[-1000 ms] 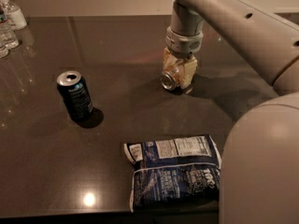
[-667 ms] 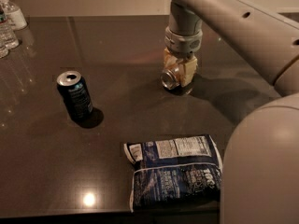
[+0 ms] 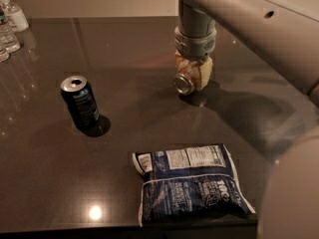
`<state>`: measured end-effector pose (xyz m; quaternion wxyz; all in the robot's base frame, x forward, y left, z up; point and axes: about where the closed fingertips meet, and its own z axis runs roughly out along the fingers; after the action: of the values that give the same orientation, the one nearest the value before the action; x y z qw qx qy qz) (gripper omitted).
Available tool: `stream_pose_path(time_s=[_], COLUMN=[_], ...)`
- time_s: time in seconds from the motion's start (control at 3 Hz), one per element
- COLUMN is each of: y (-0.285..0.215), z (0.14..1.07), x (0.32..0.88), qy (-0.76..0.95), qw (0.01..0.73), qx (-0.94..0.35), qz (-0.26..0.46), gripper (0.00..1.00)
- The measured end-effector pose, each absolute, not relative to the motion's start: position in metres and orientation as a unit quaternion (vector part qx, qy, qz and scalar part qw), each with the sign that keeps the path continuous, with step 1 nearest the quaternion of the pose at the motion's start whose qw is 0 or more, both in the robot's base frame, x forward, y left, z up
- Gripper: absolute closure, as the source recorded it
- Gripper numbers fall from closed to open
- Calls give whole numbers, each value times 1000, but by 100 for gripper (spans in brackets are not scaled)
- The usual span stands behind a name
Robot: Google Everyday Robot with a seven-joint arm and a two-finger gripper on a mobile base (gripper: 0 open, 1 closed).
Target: Place orange can upright
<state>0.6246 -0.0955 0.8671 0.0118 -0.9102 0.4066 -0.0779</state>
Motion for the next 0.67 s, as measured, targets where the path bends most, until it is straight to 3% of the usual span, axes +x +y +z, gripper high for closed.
stream_pose_path(time_s=[0.67], y=[-96], z=[919], x=[577], qy=[256], qw=[68], qx=[-937], qz=[-229], gripper=[100])
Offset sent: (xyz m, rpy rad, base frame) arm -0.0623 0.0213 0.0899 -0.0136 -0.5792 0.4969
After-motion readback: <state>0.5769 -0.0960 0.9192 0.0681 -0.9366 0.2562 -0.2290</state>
